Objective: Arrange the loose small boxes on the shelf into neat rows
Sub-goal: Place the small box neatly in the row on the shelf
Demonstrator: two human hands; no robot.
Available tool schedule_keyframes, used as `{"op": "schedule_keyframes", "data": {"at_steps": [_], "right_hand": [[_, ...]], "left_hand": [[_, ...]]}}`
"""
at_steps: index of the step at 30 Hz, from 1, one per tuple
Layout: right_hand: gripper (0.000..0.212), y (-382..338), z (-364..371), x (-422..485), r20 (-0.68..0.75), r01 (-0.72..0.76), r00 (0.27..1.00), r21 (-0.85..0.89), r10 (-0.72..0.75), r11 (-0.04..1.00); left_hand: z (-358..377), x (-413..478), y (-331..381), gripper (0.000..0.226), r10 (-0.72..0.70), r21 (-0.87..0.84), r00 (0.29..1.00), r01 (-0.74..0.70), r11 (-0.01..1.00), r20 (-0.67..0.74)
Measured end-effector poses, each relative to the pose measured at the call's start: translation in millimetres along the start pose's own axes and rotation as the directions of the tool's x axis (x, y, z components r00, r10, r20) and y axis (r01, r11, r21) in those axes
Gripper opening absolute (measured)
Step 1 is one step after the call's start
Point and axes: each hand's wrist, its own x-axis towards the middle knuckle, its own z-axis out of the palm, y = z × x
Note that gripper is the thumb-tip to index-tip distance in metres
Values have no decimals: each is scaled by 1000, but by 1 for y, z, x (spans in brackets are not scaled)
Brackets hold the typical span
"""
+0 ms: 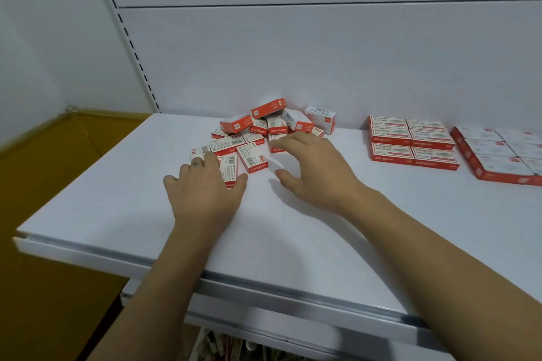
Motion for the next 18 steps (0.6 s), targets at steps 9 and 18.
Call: {"op": "schedule_keyframes", "data": {"at_steps": [9,18], "right_hand": [[51,0,0,-2,11,6,1000,12,-6,1000],[50,11,-6,5,-4,-37,999,52,37,998]], "left_hand": [[-4,-2,-2,46,-16,-257,997,-6,966,-81],[-13,-2,2,48,-41,-510,979,-69,857,-200]]}}
